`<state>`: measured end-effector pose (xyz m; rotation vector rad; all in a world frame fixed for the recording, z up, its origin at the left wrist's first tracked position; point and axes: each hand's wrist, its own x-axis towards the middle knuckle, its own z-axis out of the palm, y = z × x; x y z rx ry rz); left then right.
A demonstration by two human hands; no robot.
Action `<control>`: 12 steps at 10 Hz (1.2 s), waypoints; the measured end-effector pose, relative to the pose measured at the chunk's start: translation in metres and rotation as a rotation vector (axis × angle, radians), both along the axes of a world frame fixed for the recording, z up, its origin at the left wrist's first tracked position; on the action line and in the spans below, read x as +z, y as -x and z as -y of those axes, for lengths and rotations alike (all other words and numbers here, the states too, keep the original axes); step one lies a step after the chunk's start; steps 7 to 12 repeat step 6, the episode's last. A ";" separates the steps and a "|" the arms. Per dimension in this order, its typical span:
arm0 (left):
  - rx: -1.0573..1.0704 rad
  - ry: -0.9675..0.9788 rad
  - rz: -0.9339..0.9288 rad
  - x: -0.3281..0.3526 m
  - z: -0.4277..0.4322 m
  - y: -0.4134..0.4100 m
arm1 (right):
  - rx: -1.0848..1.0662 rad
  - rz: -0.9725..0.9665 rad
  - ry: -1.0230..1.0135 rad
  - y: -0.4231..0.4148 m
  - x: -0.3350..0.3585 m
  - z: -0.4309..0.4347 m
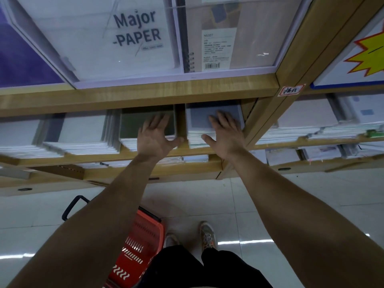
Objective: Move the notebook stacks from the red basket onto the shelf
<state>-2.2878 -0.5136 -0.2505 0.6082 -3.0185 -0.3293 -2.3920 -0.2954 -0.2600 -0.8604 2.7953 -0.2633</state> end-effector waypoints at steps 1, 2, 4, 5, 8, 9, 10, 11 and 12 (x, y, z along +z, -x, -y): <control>0.001 0.013 0.141 -0.013 0.012 -0.006 | 0.013 -0.004 -0.029 0.003 -0.013 0.000; -0.001 0.001 0.207 -0.017 0.015 -0.007 | 0.026 0.006 -0.029 0.004 -0.017 -0.002; -0.013 -0.115 0.222 0.005 0.021 -0.009 | 0.010 0.062 -0.042 0.003 0.001 0.002; 0.069 -0.124 0.148 0.028 0.010 -0.028 | -0.024 0.049 -0.022 -0.016 0.014 0.005; 0.148 -0.116 0.233 0.038 0.005 -0.054 | -0.052 0.066 -0.028 -0.034 0.025 0.004; 0.148 -0.116 0.233 0.038 0.005 -0.054 | -0.052 0.066 -0.028 -0.034 0.025 0.004; 0.148 -0.116 0.233 0.038 0.005 -0.054 | -0.052 0.066 -0.028 -0.034 0.025 0.004; 0.148 -0.116 0.233 0.038 0.005 -0.054 | -0.052 0.066 -0.028 -0.034 0.025 0.004; 0.148 -0.116 0.233 0.038 0.005 -0.054 | -0.052 0.066 -0.028 -0.034 0.025 0.004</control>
